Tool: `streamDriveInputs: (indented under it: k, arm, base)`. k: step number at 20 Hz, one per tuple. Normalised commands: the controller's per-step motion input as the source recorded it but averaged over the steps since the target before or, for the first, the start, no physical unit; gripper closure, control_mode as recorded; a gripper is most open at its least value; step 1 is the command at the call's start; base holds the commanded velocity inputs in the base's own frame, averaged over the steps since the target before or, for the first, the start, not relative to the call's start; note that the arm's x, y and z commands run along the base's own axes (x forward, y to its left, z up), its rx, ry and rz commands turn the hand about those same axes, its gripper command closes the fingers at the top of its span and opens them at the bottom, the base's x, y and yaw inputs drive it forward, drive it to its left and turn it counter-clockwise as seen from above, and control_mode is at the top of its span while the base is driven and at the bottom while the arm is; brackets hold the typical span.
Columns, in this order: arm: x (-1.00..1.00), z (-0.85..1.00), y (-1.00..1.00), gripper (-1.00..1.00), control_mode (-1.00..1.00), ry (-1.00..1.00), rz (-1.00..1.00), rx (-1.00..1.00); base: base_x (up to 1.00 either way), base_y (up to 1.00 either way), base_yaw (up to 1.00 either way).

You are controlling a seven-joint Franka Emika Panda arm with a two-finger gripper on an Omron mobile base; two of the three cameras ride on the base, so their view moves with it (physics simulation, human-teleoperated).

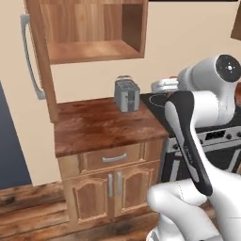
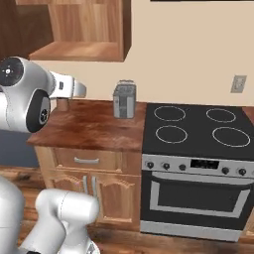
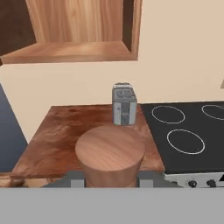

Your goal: Retrieve the shaker from the cabinet and place it next the steak on a plate on the dining table.

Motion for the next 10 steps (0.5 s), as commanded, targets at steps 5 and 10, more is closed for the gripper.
streamDriveInputs:
  k: [5,10]
  arm:
    - [0.0,0.0,0.0,1.0,1.0,0.0,0.0,0.0]
    - [0.0,0.0,0.0,1.0,1.0,0.0,0.0,0.0]
  base:
    - [-0.63,-0.45,-0.43]
    - [-0.48,-0.5,-0.51]
